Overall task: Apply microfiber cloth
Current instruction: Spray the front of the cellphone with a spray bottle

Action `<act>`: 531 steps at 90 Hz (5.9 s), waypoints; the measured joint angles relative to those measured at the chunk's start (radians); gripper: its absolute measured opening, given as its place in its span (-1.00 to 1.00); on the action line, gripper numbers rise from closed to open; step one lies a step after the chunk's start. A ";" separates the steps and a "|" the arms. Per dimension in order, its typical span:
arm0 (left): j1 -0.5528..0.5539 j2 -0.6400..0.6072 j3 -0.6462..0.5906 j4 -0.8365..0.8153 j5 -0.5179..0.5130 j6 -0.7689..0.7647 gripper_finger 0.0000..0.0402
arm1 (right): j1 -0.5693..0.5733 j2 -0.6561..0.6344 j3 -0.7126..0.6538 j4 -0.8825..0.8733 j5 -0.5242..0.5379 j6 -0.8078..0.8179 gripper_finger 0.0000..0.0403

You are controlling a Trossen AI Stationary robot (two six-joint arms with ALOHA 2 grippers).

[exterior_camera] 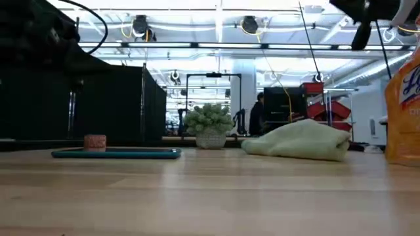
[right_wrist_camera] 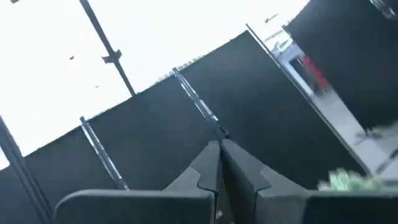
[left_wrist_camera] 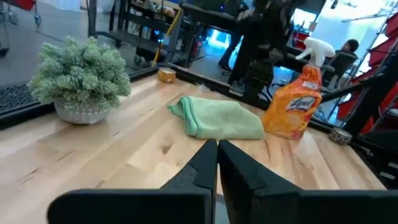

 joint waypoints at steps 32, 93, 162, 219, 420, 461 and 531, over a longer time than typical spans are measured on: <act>0.000 0.093 0.030 -0.078 0.002 -0.026 -1.00 | -0.011 0.647 0.320 -0.108 -0.079 -0.193 -1.00; 0.000 0.110 0.031 -0.090 0.034 -0.027 -1.00 | 0.051 0.964 0.517 -0.078 -0.145 -0.215 -1.00; 0.000 0.464 0.258 -0.419 0.041 -0.249 -1.00 | 0.084 1.526 0.708 -0.076 -0.352 0.279 0.05; -0.104 0.686 0.220 -0.503 0.099 -0.538 -1.00 | 0.188 1.798 0.838 -0.167 -0.374 0.386 0.11; -0.105 0.896 0.540 0.136 0.162 -0.020 -0.86 | 0.198 1.214 0.836 -0.632 -0.324 -0.392 -0.96; -0.111 1.296 0.853 0.129 0.239 0.089 0.34 | 0.226 1.083 0.836 -0.785 -0.316 -0.422 -0.97; -0.144 1.690 1.163 0.123 0.337 0.131 -0.94 | 0.251 1.068 0.837 -0.965 -0.347 -0.351 -0.72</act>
